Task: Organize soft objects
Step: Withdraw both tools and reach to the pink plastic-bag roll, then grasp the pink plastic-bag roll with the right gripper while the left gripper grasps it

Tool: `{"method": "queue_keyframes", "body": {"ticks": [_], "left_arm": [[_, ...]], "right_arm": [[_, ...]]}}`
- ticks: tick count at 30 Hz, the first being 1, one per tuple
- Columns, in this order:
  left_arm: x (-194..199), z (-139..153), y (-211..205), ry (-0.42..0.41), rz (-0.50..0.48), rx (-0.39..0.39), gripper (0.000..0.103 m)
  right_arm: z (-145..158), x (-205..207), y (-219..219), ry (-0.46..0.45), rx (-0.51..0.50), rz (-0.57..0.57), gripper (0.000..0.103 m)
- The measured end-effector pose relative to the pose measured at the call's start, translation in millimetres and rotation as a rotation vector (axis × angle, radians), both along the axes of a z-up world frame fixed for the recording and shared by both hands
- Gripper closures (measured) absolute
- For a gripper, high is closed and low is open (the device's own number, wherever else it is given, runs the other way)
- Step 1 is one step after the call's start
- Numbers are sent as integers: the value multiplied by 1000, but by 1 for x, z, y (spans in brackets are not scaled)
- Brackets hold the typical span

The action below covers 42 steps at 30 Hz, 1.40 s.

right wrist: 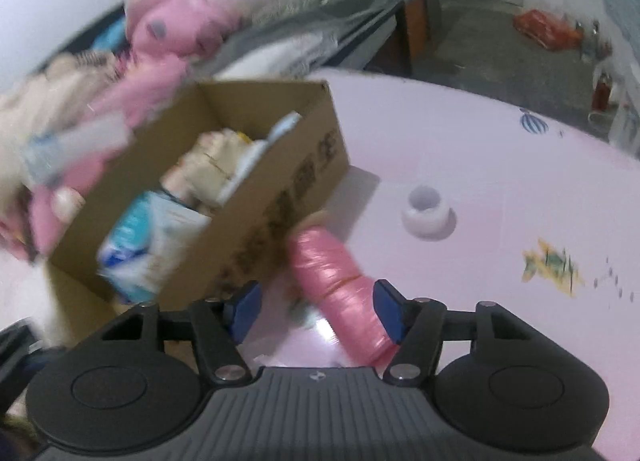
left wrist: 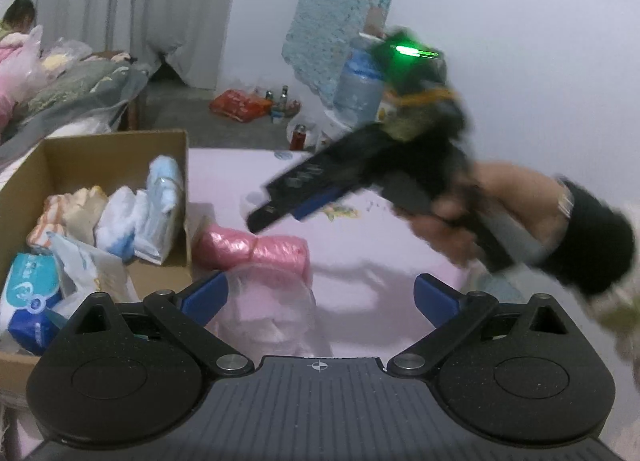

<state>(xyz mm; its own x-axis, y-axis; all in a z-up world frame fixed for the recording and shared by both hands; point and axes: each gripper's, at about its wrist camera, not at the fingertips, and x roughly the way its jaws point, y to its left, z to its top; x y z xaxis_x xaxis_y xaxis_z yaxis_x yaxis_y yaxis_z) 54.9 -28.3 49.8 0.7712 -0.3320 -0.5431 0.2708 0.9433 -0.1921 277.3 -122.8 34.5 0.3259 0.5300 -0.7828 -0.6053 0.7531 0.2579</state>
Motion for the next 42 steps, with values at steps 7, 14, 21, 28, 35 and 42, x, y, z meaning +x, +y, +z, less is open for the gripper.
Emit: {"method": "queue_keyframes", "body": {"ticks": [7, 14, 21, 28, 35, 42], "left_arm": [[-10, -17, -11, 42, -77, 13, 3], [-28, -25, -17, 29, -121, 1, 3], [-25, -38, -23, 68, -169, -40, 4], [-27, -54, -30, 114, -226, -84, 7], [-23, -70, -32, 190, -272, -159, 10], [-15, -82, -22, 294, -317, -274, 12]], "right_arm": [[-31, 25, 25, 43, -92, 124, 39], [-43, 33, 22, 68, -123, 95, 53], [-42, 24, -23, 166, -109, -65, 53], [-45, -17, -78, 324, -52, -233, 53], [-53, -77, -118, 458, 36, -356, 53], [-68, -123, -142, 548, 175, -396, 53]]}}
